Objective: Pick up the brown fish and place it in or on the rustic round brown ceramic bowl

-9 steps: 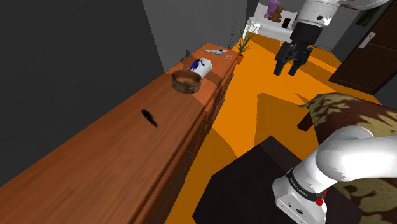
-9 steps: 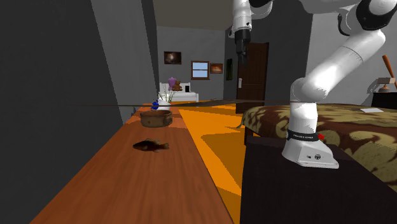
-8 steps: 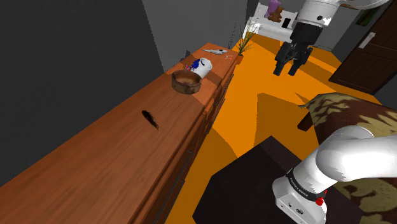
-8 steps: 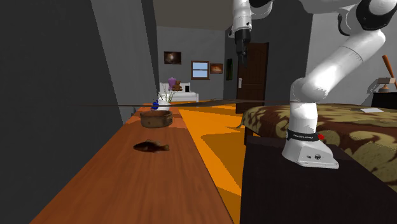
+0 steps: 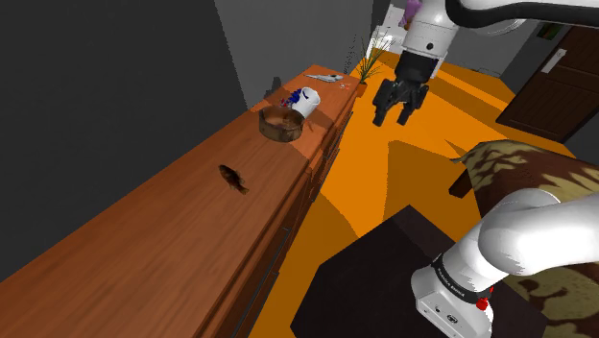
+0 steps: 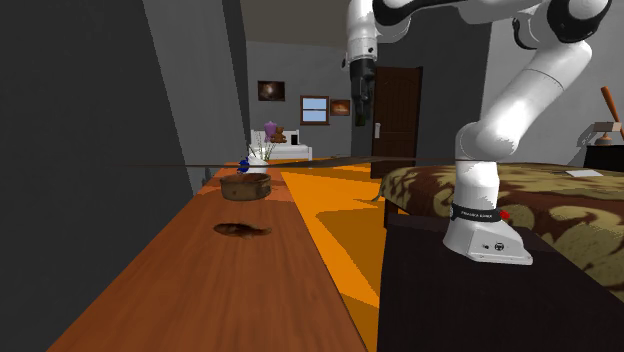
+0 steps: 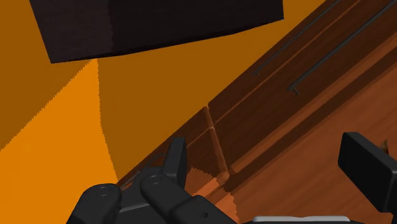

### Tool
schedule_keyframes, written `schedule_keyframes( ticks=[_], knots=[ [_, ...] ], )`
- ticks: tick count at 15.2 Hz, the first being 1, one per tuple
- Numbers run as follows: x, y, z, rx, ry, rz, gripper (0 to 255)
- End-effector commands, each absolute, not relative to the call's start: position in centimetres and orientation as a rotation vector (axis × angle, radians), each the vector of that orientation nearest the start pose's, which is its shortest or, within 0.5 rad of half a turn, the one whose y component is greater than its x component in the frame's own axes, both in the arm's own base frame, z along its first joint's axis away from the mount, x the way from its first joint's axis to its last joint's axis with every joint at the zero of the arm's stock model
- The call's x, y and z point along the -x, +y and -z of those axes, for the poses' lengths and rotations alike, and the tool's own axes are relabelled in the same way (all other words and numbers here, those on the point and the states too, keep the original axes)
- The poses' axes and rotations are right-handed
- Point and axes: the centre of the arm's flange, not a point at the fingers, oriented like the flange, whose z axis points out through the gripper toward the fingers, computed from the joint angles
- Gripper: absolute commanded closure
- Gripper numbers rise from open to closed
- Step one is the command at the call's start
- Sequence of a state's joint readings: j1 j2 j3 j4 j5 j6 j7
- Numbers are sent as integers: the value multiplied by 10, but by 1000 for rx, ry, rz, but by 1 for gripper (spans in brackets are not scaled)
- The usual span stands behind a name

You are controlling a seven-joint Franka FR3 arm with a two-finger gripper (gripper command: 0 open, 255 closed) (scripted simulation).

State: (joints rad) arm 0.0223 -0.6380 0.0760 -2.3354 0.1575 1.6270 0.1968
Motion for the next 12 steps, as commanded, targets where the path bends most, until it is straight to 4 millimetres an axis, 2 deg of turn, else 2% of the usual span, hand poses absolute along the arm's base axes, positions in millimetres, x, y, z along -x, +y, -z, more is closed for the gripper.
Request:
schedule_keyframes(
  ticks=[1,12],
  knots=[
    [-361,74,-543,3032,189,-125,0],
    [-435,174,-470,3037,141,-107,0]
  ],
)
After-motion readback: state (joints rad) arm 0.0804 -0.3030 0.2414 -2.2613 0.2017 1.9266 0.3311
